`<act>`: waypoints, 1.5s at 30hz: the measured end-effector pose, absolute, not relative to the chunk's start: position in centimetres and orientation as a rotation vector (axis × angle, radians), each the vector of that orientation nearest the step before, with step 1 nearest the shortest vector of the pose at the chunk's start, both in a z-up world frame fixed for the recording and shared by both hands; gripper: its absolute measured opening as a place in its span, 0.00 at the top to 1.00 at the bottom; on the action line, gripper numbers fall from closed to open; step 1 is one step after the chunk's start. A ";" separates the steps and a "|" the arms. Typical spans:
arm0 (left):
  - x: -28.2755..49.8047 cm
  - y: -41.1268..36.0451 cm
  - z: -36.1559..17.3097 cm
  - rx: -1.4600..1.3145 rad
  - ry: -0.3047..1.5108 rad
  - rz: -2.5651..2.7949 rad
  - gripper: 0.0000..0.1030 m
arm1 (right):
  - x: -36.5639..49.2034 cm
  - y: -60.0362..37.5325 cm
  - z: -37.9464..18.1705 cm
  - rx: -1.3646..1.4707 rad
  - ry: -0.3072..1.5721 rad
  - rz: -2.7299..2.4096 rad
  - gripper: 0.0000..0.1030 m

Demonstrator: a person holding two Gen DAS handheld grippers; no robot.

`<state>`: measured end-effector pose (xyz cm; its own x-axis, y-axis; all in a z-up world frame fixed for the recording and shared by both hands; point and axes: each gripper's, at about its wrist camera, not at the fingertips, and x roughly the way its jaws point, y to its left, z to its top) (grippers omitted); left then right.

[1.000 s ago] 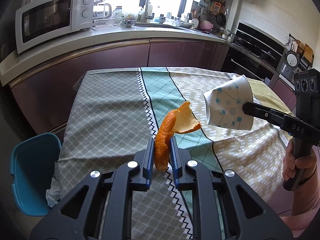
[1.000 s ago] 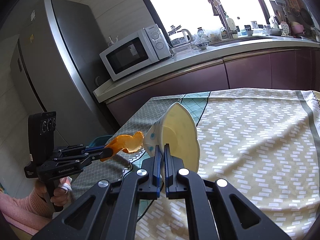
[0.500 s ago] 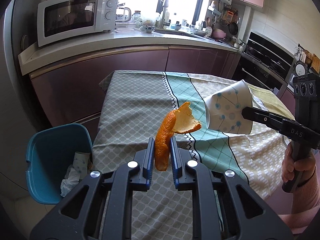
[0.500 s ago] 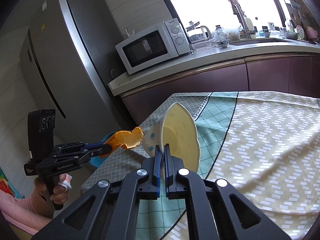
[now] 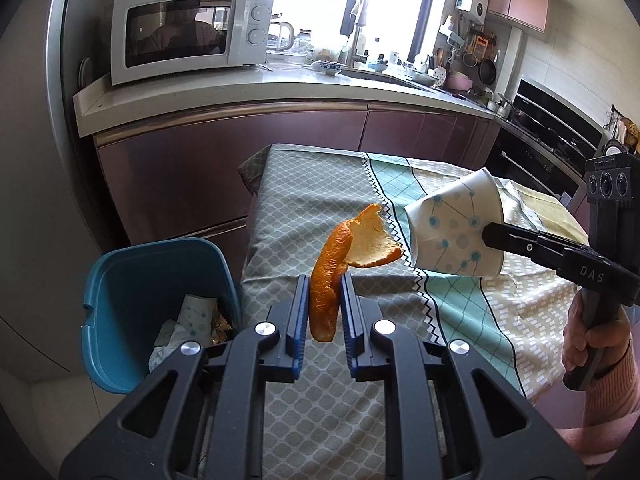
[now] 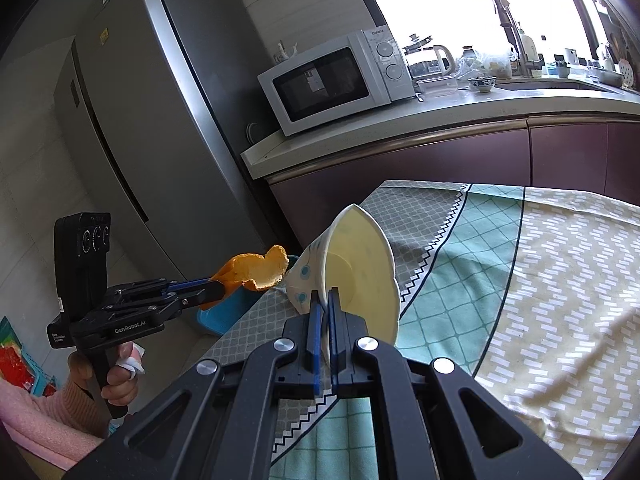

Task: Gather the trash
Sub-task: 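Carry the orange peel and paper cup over to the teal bin with both grippers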

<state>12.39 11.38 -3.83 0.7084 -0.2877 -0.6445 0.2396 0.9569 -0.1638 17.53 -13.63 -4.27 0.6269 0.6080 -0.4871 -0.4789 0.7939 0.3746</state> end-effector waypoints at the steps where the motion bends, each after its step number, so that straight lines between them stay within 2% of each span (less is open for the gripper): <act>1: 12.3 11.7 -3.8 -0.072 0.726 -0.288 0.85 | 17.6 -13.4 -4.2 0.216 0.638 0.633 0.97; 45: 10.4 21.8 -4.9 -0.158 0.723 -0.073 0.85 | 20.5 -3.0 -4.1 0.130 0.694 0.806 0.97</act>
